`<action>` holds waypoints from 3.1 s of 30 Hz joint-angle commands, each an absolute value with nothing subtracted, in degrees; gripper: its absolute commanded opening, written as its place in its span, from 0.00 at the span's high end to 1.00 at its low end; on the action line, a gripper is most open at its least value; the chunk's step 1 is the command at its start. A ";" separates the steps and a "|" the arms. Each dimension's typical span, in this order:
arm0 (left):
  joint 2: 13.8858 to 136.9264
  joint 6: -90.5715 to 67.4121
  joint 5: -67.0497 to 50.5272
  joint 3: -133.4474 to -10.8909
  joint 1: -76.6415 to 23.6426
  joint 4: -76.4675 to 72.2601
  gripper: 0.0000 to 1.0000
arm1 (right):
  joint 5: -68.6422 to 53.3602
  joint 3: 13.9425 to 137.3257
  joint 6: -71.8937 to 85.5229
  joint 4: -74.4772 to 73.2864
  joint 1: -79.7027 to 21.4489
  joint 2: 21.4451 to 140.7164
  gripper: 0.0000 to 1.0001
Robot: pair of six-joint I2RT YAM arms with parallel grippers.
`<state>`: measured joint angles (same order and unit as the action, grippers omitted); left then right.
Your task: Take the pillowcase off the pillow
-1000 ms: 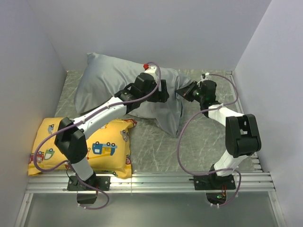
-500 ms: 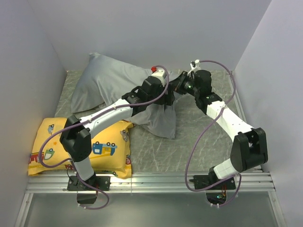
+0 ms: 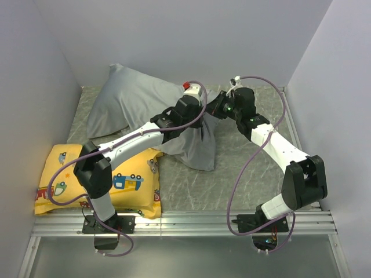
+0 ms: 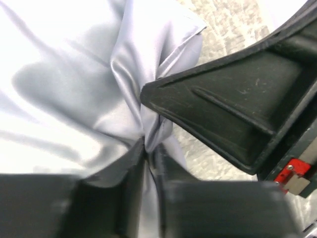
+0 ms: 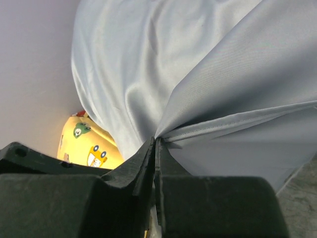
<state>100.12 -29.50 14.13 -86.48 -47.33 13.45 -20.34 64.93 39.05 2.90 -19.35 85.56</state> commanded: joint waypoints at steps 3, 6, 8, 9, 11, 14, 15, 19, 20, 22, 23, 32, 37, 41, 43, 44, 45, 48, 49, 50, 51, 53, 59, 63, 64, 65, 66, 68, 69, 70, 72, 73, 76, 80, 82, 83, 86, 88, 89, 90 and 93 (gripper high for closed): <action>97.83 -29.79 16.87 -86.75 -47.55 14.41 0.99 | -18.99 67.76 36.83 2.46 -19.08 84.38 0.91; 96.77 -29.97 18.89 -85.78 -47.55 15.82 0.99 | -18.29 67.67 36.22 2.20 -18.28 84.55 0.80; 96.24 -30.06 21.44 -85.17 -47.29 16.87 1.00 | -15.83 67.94 35.34 0.44 -17.76 84.55 0.66; 96.07 -30.06 21.71 -84.91 -47.20 17.05 0.99 | -15.21 67.77 34.37 0.44 -17.49 84.38 0.60; 95.45 -30.23 21.62 -84.29 -46.76 17.14 1.00 | -14.07 67.06 33.58 -0.88 -17.40 83.59 0.44; 95.10 -30.15 20.13 -83.67 -46.58 16.44 1.00 | -14.06 63.91 32.70 -0.09 -17.75 81.04 0.32; 95.45 -30.06 19.95 -83.76 -46.58 16.44 1.00 | -13.89 61.90 32.35 -0.17 -17.84 79.82 0.32; 96.77 -30.06 18.99 -84.99 -46.41 16.79 0.95 | -14.41 54.86 31.91 4.12 -19.51 76.47 0.31; 97.03 -30.23 18.98 -85.16 -46.32 16.87 0.95 | -14.33 53.63 31.64 4.91 -20.03 76.03 0.31; 97.38 -30.41 18.46 -85.25 -45.97 16.79 0.93 | -14.24 50.29 31.55 7.46 -21.53 74.89 0.32; 97.30 -30.50 18.28 -85.25 -45.88 16.70 0.91 | -14.50 48.71 31.47 8.34 -22.14 74.88 0.34; 96.86 -30.94 15.74 -84.29 -45.53 15.47 0.69 | -12.92 52.38 32.07 9.66 -24.34 83.40 0.55; 96.50 -30.85 14.94 -83.23 -45.26 15.47 0.76 | -12.48 51.68 33.57 11.34 -24.34 83.85 0.81; 96.24 -30.76 14.86 -82.44 -44.65 15.47 0.89 | -11.25 50.37 33.05 11.07 -24.00 82.01 0.81; 95.98 -30.94 14.24 -81.83 -44.04 15.12 0.96 | -11.34 50.10 32.87 11.16 -23.91 80.87 0.74; 95.98 -31.02 14.15 -81.65 -43.95 15.03 0.98 | -11.25 49.84 32.87 11.16 -23.91 80.51 0.71; 95.98 -31.11 13.98 -81.48 -43.68 15.03 1.00 | -11.25 49.75 32.78 11.34 -23.91 80.33 0.69; 95.89 -31.11 14.50 -81.39 -43.51 15.29 0.99 | -11.16 49.31 32.70 11.34 -23.82 79.37 0.60; 95.80 -31.11 14.94 -81.39 -43.07 15.82 1.00 | -10.90 49.05 32.70 11.51 -23.91 78.93 0.58; 95.45 -31.20 15.38 -81.39 -42.89 16.17 0.99 | -10.46 48.78 32.70 11.51 -23.82 78.93 0.58; 95.10 -31.29 15.82 -81.47 -42.54 16.52 1.00 | -10.20 48.78 32.70 11.43 -23.64 79.01 0.58; 94.49 -31.38 15.64 -81.39 -41.31 17.05 1.00 | -10.98 48.87 32.87 11.25 -22.77 79.89 0.58; 92.55 -32.08 16.26 -80.34 -39.20 17.67 1.00 | -11.78 47.90 33.66 12.92 -20.92 79.98 0.58; 91.23 -31.99 16.35 -80.24 -38.41 17.93 1.00 | -13.09 48.43 33.75 13.53 -20.92 81.73 0.58; 91.23 -31.91 16.61 -80.42 -38.32 18.36 1.00 | -13.18 48.60 33.92 13.54 -20.83 82.09 0.61; 91.14 -31.64 17.31 -80.94 -38.06 18.80 1.00 | -13.36 48.78 33.93 13.62 -20.74 82.35 0.66; 91.14 -31.55 17.75 -81.21 -37.36 19.07 1.00 | -13.10 48.87 34.01 13.19 -20.74 82.70 0.73; 90.71 -31.55 17.84 -81.47 -35.96 19.95 1.00 | -12.57 48.69 33.93 12.48 -20.39 82.88 0.85; 89.83 -31.55 17.32 -81.39 -34.12 19.95 1.00 | -12.48 48.43 33.93 12.57 -19.96 82.71 0.87; 89.56 -31.47 17.05 -81.39 -33.14 19.86 1.00 | -12.22 48.08 33.84 12.39 -19.60 82.44 0.94; 88.77 -31.20 17.14 -81.39 -30.68 20.13 1.00 | -10.64 47.73 33.58 10.47 -18.47 82.44 0.98; 88.60 -31.11 17.31 -81.47 -29.98 20.65 1.00 | -9.59 47.55 33.49 9.50 -17.85 82.44 1.00; 88.16 -31.38 18.10 -81.65 -26.64 21.53 0.99 | -6.34 46.15 34.45 7.13 -14.07 82.00 1.00; 85.00 -31.12 12.41 -78.32 -23.73 17.52 1.00 | -5.89 44.30 34.81 5.37 -9.23 81.13 1.00; 84.55 -30.94 7.15 -77.87 -25.04 15.91 0.98 | -5.97 44.30 34.28 4.75 -9.23 81.12 1.00; 84.64 -30.50 6.86 -77.96 -26.27 15.30 0.86 | -6.93 43.95 34.54 5.18 -9.14 81.21 1.00; 86.47 -29.19 8.26 -79.79 -34.59 15.11 0.44 | -9.93 42.63 35.50 8.51 -9.32 80.95 1.00; 87.45 -28.57 9.22 -80.50 -37.95 14.59 0.32 | -10.81 42.54 35.68 9.05 -9.23 80.77 1.00; 88.50 -28.39 9.66 -81.12 -40.84 14.42 0.26 | -11.25 42.63 35.68 8.97 -9.23 80.77 1.00; 89.20 -28.39 9.84 -81.38 -41.91 13.80 0.24 | -11.42 42.80 35.60 8.96 -9.32 80.86 1.00; 92.80 -27.60 12.65 -83.49 -45.61 13.88 0.19 | -12.04 43.07 35.51 9.14 -9.32 80.51 1.00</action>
<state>90.21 -29.17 10.61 -80.05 -43.70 16.16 -10.76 42.94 35.14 6.42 -9.13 82.63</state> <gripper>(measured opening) 0.796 0.007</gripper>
